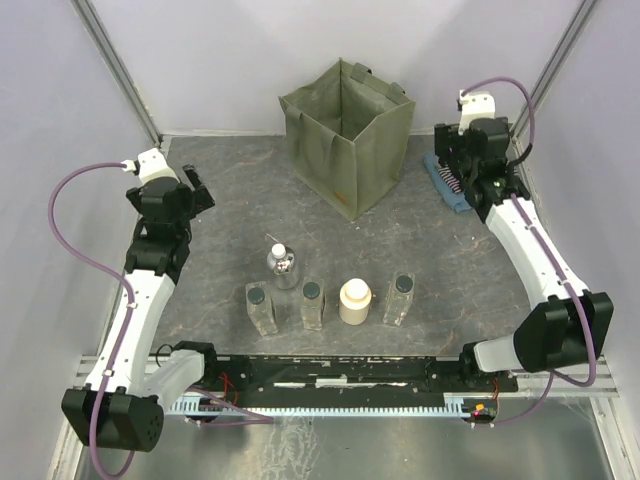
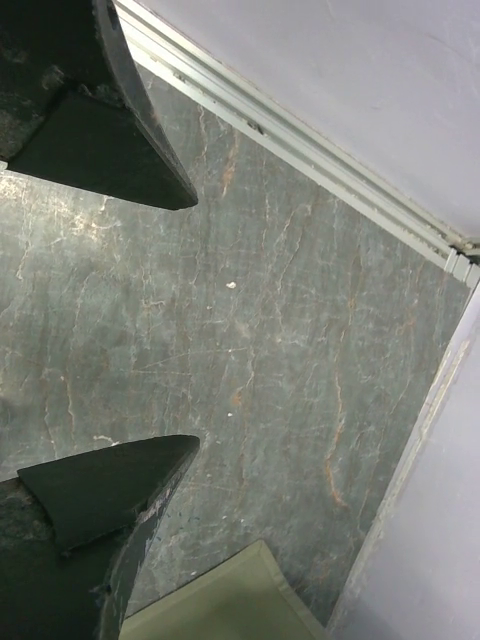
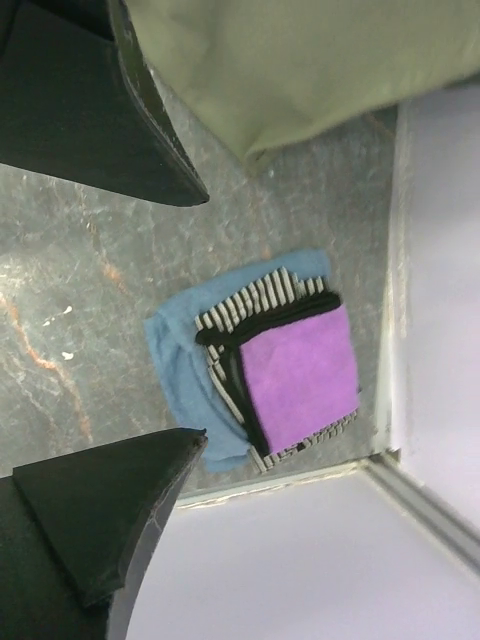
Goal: Place the personal care products into the canvas bag
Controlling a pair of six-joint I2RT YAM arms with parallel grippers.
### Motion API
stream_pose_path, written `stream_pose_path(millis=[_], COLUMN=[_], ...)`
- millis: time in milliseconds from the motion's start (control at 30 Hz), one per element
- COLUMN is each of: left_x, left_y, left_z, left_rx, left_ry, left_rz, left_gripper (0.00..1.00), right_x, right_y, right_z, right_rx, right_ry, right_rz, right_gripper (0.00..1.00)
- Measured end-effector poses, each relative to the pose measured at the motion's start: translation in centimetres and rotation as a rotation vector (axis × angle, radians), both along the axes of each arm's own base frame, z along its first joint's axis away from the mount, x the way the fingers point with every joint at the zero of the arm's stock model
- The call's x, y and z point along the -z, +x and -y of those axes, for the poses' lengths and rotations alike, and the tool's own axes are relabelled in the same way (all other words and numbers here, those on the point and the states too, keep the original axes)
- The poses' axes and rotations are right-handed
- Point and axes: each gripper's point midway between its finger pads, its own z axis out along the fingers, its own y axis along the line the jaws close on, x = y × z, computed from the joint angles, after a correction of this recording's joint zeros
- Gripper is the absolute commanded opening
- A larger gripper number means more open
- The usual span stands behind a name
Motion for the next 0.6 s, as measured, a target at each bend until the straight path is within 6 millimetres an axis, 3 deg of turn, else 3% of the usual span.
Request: stream_pose_path(millis=[167, 433, 500, 600], left_x=[0.1, 0.9, 1.2, 1.8], left_y=[0.3, 1.3, 1.7, 2.2], left_z=[-0.5, 1.0, 1.5, 2.0], left_rx=[-0.026, 0.075, 0.111, 0.153], left_ry=[0.012, 0.019, 0.027, 0.049], left_rz=[0.0, -0.003, -0.012, -0.034], left_gripper=[1.0, 1.0, 1.0, 1.0], right_x=[-5.1, -13.9, -15.5, -16.0], right_y=[2.1, 3.5, 3.9, 5.3], right_z=[-4.3, -14.0, -16.4, -18.7], right_rx=[-0.138, -0.423, -0.494, -0.56], right_ry=[0.033, 0.133, 0.156, 0.18], right_rz=[0.008, 0.064, 0.081, 0.09], right_gripper=[1.0, 1.0, 1.0, 1.0])
